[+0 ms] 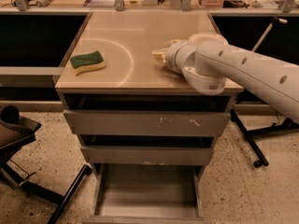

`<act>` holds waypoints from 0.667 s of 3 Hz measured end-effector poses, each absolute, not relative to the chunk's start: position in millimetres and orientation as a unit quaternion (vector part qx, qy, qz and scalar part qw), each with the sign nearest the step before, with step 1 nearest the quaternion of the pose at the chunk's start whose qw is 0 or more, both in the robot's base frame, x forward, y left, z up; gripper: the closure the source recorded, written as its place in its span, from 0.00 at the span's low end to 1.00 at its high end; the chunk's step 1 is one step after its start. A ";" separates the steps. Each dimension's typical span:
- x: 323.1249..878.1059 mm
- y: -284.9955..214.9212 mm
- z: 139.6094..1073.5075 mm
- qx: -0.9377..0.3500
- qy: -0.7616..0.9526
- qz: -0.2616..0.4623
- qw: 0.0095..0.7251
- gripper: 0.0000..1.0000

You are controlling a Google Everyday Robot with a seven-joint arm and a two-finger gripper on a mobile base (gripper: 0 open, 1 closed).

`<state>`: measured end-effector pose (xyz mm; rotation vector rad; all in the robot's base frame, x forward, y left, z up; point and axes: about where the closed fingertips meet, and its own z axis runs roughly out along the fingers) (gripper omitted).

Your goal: Pick redbull can from bottom drawer and place on counter

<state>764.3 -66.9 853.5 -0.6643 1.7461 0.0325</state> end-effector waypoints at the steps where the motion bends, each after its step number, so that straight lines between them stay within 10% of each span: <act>1: 763.8 -67.0 852.8 -0.286 0.752 0.015 0.594 0.81; 2: 763.8 -67.0 852.8 -0.286 0.752 0.015 0.594 0.59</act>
Offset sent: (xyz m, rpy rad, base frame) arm -0.0005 -0.0001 -0.0008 0.0009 0.0019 0.0020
